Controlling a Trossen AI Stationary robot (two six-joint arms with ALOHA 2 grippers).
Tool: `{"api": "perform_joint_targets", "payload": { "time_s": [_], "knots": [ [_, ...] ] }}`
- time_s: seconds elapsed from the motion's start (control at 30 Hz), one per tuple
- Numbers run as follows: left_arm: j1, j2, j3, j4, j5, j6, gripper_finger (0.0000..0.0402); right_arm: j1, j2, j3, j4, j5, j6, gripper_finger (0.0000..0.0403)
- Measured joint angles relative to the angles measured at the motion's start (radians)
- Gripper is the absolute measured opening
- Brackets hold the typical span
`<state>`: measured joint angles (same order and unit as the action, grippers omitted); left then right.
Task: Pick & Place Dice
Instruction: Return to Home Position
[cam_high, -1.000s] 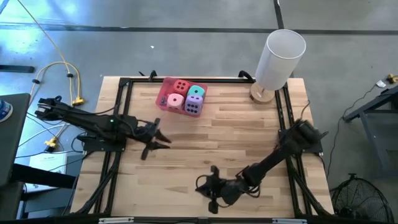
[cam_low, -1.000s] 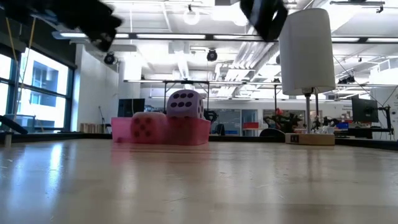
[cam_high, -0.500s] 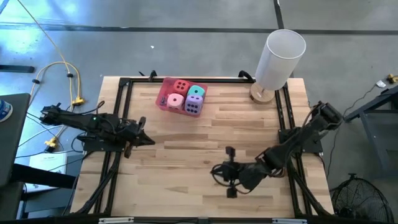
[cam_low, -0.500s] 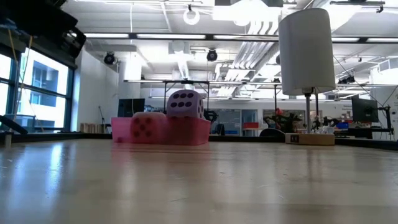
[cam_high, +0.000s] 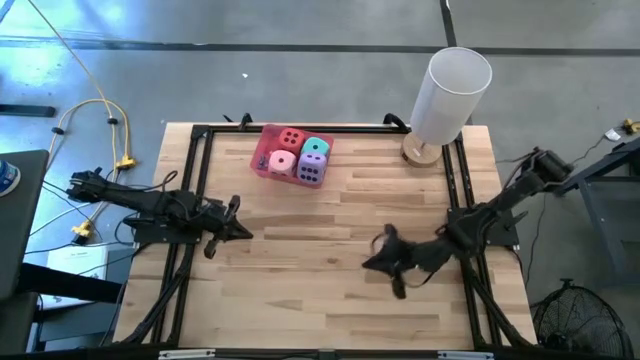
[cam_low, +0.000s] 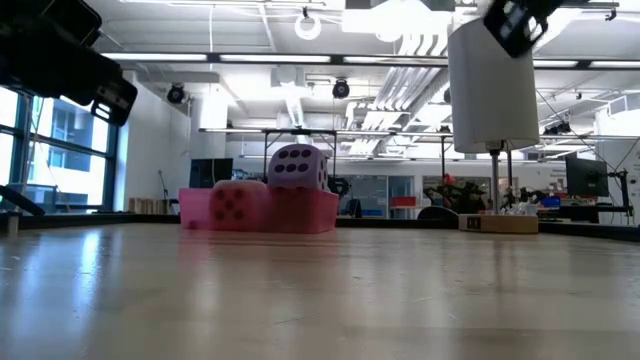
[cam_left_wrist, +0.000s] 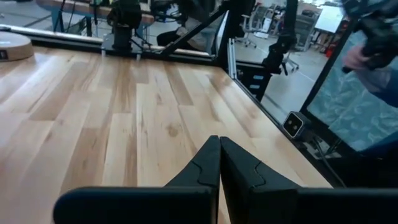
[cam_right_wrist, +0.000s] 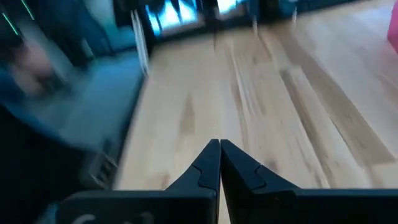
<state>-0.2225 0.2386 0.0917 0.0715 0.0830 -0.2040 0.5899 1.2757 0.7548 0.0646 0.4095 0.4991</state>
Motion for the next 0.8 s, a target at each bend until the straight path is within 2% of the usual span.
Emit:
{"api": "perform_joint_targets", "payload": {
  "time_s": [0.1, 0.2, 0.3, 0.47, 0.8],
  "knots": [
    [0.000, 0.000, -0.008, 0.024, 0.002, 0.010, 0.0000, -0.003, -0.100, -0.199, 0.279, 0.006, 0.023, 0.0001],
    [0.000, 0.000, -0.008, 0.023, 0.002, 0.013, 0.0000, -0.001, -0.142, -0.363, 0.583, 0.006, -0.004, 0.0001],
    [-0.002, 0.000, -0.008, 0.025, 0.017, 0.004, 0.0000, -0.004, -0.153, -0.470, 0.756, 0.010, -0.006, 0.0001],
    [0.002, 0.000, -0.008, 0.046, 0.011, -0.042, 0.0000, -0.037, -0.219, -0.584, 0.804, 0.029, 0.024, 0.0001],
    [0.038, 0.001, -0.008, 0.038, -0.001, -0.054, 0.0000, -0.123, -0.548, -0.745, 0.770, -0.024, -0.075, 0.0001]
  ]
}}
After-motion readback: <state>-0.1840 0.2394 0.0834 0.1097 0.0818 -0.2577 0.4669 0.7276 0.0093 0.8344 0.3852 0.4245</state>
